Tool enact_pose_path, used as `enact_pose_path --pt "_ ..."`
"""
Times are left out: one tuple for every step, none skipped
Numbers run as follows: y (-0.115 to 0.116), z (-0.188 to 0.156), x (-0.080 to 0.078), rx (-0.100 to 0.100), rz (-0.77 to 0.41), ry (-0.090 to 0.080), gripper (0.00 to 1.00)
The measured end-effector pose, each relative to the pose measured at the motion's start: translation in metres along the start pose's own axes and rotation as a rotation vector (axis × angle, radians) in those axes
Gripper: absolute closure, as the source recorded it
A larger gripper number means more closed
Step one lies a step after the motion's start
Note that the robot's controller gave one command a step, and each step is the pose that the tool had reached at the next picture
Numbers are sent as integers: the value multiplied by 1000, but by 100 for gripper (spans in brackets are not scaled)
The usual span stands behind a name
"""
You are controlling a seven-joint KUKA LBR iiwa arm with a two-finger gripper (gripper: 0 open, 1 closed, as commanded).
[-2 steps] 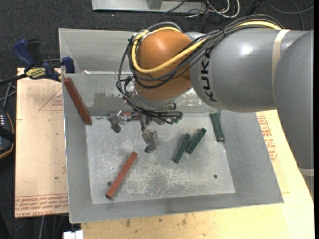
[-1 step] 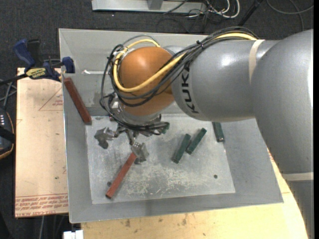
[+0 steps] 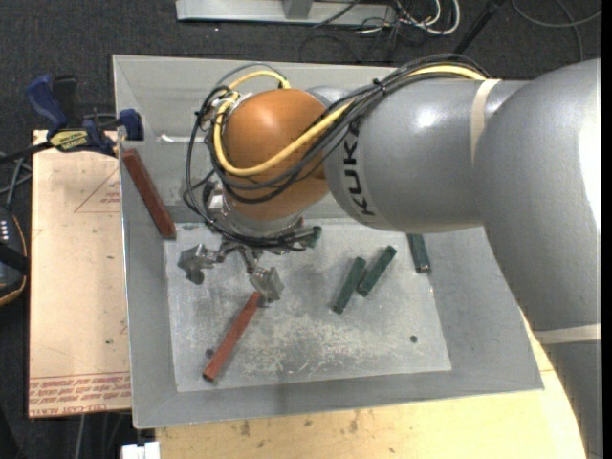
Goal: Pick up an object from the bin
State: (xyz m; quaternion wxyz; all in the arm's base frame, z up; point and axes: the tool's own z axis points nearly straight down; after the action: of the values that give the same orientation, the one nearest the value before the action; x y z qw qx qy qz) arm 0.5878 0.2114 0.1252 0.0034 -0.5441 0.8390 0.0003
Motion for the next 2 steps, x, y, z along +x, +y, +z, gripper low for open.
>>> enact_pose_path --pt "30 36 10 -2 -236 2 0" --pt "17 55 -18 -3 -424 1 100"
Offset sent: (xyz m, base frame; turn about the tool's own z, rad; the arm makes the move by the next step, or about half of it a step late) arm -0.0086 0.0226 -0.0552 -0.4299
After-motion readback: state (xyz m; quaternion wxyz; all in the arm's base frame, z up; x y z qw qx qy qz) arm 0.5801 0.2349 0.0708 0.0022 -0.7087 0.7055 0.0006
